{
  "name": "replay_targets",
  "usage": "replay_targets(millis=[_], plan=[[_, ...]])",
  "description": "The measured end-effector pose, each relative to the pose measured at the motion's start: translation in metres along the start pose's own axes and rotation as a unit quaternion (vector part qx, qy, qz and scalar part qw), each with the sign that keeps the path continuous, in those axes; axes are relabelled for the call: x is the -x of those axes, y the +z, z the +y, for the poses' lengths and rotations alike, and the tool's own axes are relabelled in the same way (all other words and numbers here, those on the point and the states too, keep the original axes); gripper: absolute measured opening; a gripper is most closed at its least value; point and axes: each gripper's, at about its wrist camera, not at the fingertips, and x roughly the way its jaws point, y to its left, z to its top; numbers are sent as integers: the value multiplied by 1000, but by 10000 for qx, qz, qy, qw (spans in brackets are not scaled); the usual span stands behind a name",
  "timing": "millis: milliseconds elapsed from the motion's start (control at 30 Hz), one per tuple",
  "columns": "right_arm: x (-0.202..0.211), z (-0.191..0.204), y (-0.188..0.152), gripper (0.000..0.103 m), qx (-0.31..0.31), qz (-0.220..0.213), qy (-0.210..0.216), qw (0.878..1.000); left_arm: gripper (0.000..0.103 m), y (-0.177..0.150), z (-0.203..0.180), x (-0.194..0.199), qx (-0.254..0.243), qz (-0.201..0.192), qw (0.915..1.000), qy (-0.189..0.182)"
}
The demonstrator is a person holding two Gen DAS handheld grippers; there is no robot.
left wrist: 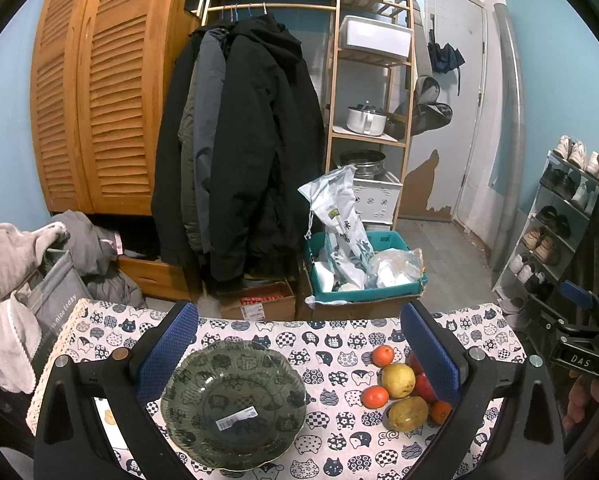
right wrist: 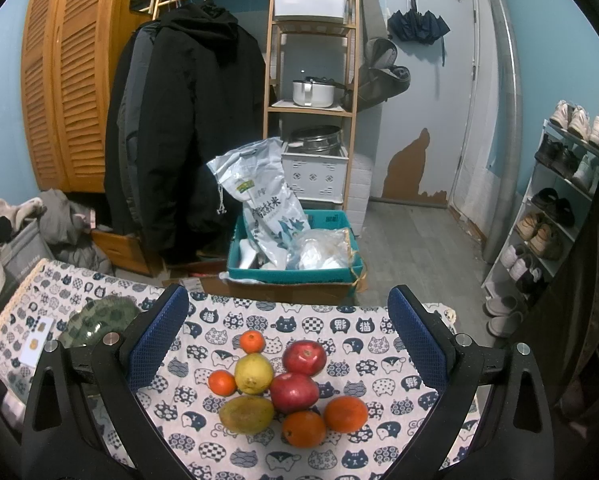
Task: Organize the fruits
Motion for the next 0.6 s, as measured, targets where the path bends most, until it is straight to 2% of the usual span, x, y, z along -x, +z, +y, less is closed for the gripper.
replay_targets(millis=[600], plan=[[0, -1, 0, 98, -1, 0, -2, 10000, 102, 1, 2, 0, 7, 2, 10000, -12]])
